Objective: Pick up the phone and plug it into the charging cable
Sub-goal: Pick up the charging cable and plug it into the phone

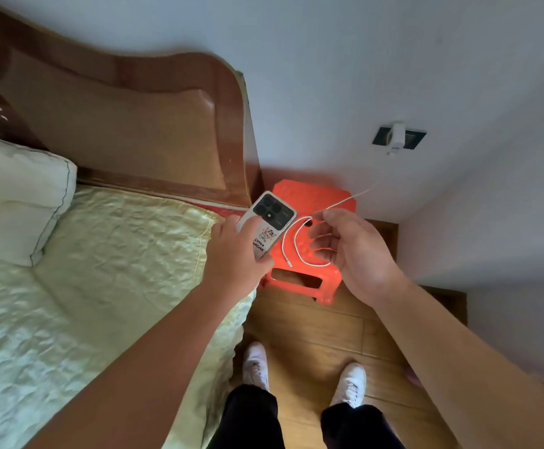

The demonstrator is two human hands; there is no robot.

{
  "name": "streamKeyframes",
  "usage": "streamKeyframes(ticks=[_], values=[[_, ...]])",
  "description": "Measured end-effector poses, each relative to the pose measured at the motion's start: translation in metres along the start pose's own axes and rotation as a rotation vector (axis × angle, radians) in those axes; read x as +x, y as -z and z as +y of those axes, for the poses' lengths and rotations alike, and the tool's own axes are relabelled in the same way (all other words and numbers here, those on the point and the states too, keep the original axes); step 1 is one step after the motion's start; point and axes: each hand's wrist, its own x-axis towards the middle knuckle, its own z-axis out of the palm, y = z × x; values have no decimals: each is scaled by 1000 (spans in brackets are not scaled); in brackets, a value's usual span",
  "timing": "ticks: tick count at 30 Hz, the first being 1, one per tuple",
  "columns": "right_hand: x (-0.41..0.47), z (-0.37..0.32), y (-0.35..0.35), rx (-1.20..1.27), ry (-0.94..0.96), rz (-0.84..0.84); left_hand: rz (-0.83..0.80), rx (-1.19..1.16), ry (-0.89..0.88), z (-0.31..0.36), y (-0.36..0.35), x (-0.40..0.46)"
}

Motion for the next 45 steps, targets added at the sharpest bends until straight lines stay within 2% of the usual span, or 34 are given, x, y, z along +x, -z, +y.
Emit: streamKeyframes(ticks=[10, 19, 26, 33, 40, 45], values=[[103, 133, 68, -86, -28, 32, 7, 94, 30, -51, -169, 29], [196, 231, 84, -104, 125, -101, 54, -28, 118, -103, -280, 83], [229, 259, 82, -225, 294, -191, 132, 21, 67, -115, -305, 106], [236, 270, 89, -313, 342, -170, 162, 47, 148, -119, -321, 101], [239, 283, 101, -746, 498, -146, 159, 34, 193, -112, -327, 97], [236, 293, 98, -1084, 607, -138, 156, 65, 163, -109, -326, 93]])
